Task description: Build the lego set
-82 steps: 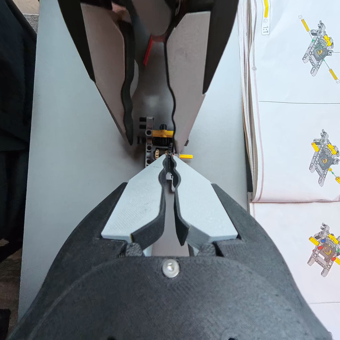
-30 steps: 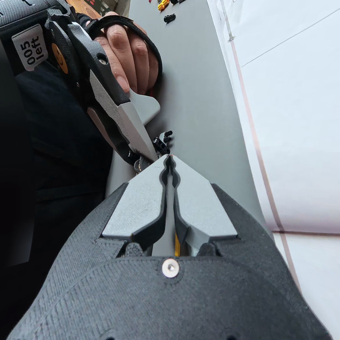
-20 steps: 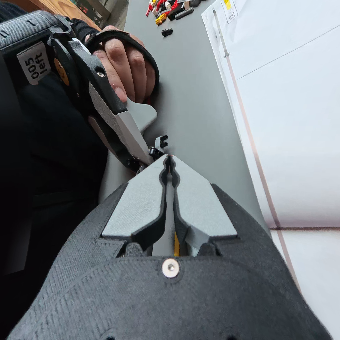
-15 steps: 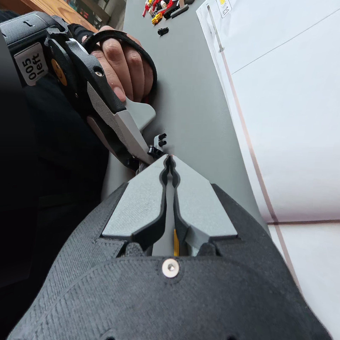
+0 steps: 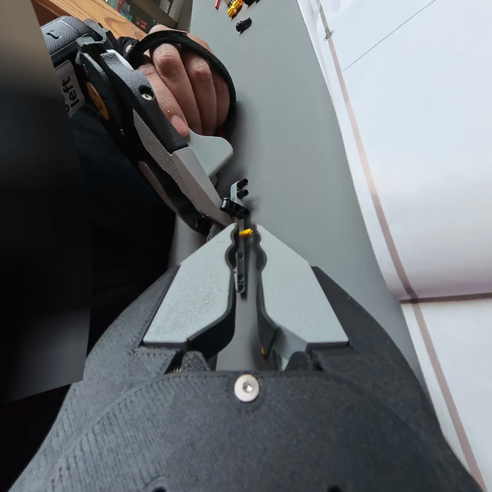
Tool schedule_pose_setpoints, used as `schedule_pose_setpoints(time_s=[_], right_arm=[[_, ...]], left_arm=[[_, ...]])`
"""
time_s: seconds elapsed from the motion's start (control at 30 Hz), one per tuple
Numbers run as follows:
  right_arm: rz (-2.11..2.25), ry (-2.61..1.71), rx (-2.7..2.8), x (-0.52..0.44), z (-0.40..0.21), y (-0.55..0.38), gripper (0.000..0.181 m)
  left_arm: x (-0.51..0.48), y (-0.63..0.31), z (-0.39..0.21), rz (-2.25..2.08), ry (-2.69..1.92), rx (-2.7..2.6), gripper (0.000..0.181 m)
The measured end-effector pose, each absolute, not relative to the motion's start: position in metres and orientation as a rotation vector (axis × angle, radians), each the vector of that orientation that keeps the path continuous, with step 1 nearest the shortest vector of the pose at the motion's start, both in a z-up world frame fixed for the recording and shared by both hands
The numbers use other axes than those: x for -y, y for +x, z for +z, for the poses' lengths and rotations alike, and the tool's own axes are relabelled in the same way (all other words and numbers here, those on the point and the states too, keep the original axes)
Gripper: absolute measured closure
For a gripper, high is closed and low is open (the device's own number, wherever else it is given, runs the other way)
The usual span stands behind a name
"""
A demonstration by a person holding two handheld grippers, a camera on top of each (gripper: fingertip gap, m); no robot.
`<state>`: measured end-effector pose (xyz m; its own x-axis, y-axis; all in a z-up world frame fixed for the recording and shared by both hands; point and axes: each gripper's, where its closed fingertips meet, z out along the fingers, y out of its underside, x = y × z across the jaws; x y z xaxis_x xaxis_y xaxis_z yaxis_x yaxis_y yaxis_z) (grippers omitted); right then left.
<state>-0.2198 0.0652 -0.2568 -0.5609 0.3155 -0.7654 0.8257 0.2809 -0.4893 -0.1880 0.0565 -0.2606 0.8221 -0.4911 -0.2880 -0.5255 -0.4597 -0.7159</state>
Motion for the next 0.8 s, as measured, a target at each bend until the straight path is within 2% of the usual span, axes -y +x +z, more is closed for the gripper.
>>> schedule_pose_setpoints(time_s=[0.17,0.8], right_arm=[[-1.233,1.024,-2.032,-0.0654,-0.259,-0.2187,0.181],[-1.246,1.081,-1.942,-0.0683,-0.2571,-0.2213,0.179]], left_arm=[[-0.0564,-0.1849,-0.2605,0.031,-2.134,-0.752,0.143],[-0.0584,-0.1851,-0.2608,0.024,-2.142,-0.739,0.143]])
